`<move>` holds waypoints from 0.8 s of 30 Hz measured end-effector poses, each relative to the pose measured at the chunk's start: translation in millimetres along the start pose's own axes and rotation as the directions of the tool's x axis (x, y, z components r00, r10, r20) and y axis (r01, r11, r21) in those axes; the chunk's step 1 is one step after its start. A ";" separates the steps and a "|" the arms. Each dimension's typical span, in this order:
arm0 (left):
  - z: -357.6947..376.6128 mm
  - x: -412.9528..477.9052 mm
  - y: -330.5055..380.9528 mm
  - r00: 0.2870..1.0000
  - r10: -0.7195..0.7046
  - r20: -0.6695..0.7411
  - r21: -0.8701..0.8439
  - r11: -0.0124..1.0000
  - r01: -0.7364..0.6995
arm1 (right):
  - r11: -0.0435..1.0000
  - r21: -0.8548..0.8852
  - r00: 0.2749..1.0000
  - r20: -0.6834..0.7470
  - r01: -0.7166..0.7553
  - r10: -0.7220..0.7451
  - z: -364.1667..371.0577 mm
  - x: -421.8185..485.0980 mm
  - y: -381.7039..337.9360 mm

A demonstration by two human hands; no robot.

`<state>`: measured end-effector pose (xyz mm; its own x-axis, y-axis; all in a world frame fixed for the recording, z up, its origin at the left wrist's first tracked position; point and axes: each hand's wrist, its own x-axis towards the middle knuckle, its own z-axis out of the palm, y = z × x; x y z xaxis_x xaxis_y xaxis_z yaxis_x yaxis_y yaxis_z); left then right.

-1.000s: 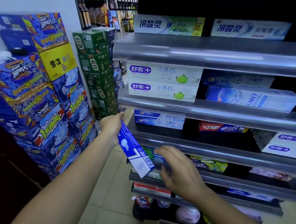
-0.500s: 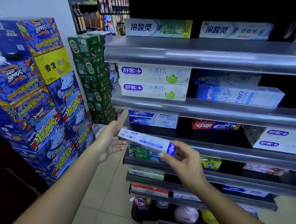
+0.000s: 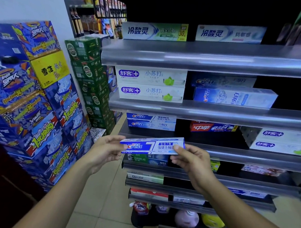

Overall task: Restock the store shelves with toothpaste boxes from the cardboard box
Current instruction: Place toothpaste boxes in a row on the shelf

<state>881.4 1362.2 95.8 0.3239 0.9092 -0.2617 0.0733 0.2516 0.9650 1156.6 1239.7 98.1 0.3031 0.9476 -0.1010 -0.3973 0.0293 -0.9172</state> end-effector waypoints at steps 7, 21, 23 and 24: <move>7.2 7.3 -7.4 0.989 0.132 -0.064 -0.010 0.991 -0.133 | 0.865 -0.482 0.974 -0.090 0.139 -0.206 -6.1 9.3 3.6; 15.4 87.0 0.3 0.900 0.279 -0.334 0.396 0.909 -0.134 | 0.469 -0.883 0.968 -0.123 -0.007 -0.217 17.2 84.9 9.3; 14.9 97.6 -2.1 0.898 0.259 -0.355 0.407 0.908 -0.100 | 0.427 -0.903 0.977 -0.132 -0.050 -0.165 21.6 87.9 8.8; 13.9 102.0 -1.8 0.898 0.258 -0.357 0.419 0.903 -0.093 | 0.429 -0.901 0.977 -0.146 -0.067 -0.154 23.4 88.9 7.7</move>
<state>927.4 1449.9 67.6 -0.0273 0.9996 0.0088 0.4315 0.0038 0.9021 1160.2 1331.7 91.1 0.4840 0.8749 -0.0140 0.5893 -0.3377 -0.7340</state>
